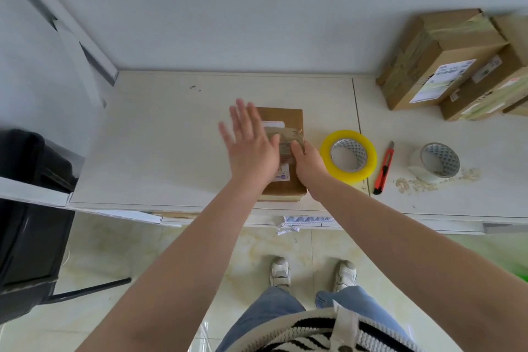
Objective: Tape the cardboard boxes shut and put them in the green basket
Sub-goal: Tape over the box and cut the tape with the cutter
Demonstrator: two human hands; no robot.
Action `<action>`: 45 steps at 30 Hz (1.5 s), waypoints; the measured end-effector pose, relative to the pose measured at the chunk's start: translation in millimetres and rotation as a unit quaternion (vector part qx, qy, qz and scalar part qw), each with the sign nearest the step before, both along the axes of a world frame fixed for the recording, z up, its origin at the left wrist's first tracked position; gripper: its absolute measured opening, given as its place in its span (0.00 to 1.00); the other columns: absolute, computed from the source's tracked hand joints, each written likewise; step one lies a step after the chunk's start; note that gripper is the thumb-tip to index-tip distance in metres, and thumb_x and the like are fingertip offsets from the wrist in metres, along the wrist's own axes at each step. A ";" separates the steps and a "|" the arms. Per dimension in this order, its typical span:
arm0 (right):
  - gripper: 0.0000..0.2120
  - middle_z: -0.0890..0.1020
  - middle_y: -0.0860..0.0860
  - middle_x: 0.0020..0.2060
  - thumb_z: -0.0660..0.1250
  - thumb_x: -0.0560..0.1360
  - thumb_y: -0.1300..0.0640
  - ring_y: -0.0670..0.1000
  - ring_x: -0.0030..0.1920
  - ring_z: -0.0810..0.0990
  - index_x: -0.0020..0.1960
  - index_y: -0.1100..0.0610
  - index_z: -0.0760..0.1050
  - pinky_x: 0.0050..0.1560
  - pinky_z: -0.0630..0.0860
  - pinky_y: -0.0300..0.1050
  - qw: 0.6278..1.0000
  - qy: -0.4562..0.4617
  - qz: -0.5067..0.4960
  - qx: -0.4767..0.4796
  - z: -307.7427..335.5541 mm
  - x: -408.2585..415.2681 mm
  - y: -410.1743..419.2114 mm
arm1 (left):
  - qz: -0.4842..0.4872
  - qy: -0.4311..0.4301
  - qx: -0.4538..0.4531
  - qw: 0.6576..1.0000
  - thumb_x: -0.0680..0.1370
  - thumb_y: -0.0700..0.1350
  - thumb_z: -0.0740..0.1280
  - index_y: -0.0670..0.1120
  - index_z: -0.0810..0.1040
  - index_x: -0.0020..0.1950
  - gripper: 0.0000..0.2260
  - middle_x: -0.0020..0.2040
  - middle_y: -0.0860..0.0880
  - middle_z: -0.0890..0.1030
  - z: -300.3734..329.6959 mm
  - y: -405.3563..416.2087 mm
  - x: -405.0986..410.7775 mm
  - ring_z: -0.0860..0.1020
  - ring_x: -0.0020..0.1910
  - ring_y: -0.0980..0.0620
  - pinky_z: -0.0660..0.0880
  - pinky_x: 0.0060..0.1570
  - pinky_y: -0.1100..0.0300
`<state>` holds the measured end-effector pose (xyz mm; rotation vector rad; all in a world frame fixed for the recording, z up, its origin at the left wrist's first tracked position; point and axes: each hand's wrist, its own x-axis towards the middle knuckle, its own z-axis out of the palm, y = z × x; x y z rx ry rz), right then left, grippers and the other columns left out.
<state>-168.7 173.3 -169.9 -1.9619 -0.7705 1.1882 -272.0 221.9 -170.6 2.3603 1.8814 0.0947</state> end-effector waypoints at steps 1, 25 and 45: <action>0.16 0.81 0.56 0.55 0.52 0.84 0.52 0.56 0.54 0.80 0.66 0.57 0.71 0.56 0.77 0.53 1.000 -0.003 0.003 0.001 0.4 0.9 -0.2 | -0.027 -0.003 0.016 1.000 0.83 0.57 0.45 0.41 0.36 0.79 0.32 0.79 0.41 0.36 0.4 1.6 10.8 0.37 0.78 0.42 0.34 0.74 0.42; 0.17 0.77 0.44 0.50 0.55 0.82 0.44 0.45 0.52 0.78 0.70 0.35 0.68 0.41 0.72 0.43 0.991 0.132 -0.027 -0.021 19.6 14.3 -9.3 | 0.171 -0.232 -0.245 0.926 0.61 0.81 0.58 0.60 0.38 0.79 0.54 0.79 0.44 0.36 31.7 9.0 -11.1 0.46 0.78 0.37 0.52 0.71 0.37; 0.27 0.80 0.52 0.54 0.72 0.72 0.41 0.53 0.51 0.82 0.66 0.46 0.68 0.50 0.82 0.56 0.971 0.056 -0.217 0.078 88.2 93.2 -79.3 | 0.004 -0.533 -0.364 0.764 0.59 0.66 0.73 0.62 0.46 0.79 0.55 0.78 0.59 0.52 65.4 -26.6 91.2 0.59 0.77 0.49 0.65 0.70 0.40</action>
